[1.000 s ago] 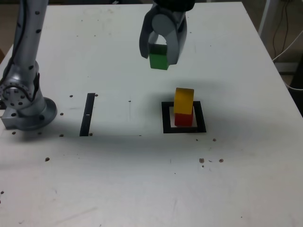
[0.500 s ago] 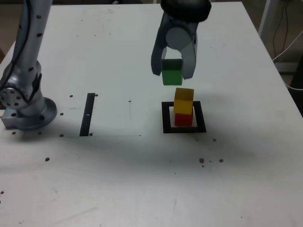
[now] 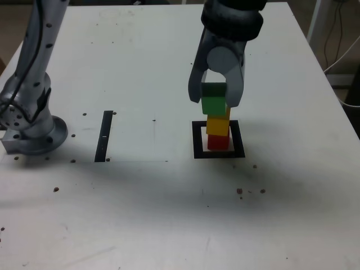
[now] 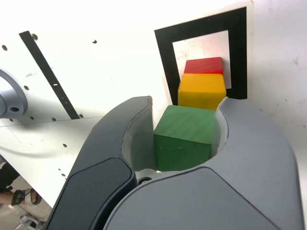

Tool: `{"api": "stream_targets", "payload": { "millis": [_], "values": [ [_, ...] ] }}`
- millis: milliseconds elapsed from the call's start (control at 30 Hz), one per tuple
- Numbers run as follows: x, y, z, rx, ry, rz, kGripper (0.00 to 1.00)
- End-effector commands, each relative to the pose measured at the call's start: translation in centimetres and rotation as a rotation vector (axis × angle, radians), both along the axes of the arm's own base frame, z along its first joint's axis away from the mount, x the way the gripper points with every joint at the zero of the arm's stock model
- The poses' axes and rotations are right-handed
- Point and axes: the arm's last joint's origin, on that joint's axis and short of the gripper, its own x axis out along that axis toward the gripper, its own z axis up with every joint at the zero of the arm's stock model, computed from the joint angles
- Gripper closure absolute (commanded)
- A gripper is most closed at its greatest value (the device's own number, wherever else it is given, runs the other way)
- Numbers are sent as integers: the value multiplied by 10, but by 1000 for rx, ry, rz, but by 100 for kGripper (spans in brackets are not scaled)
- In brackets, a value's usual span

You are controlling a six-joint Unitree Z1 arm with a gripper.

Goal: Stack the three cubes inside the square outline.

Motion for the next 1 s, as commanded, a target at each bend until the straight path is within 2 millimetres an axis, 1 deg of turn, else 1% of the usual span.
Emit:
{"api": "stream_targets", "payload": {
  "millis": [0,133,200,233,267,400,433,467,533,800,967],
  "values": [
    [1,-1,-3,2,23,1,67],
    [3,-1,-6,5,29,1,67],
    [3,-1,-7,7,32,-1,64],
    [4,-1,-8,8,33,-2,59],
    [4,-1,-8,9,33,-2,51],
    [4,-1,-9,14,37,-5,15],
    [3,-1,-9,15,38,-5,8],
    [3,-1,-10,16,39,-5,5],
    [3,-1,-10,18,39,-5,2],
    [1,0,-8,23,36,-7,2],
    [-3,1,1,36,11,-10,1]
  ]
}}
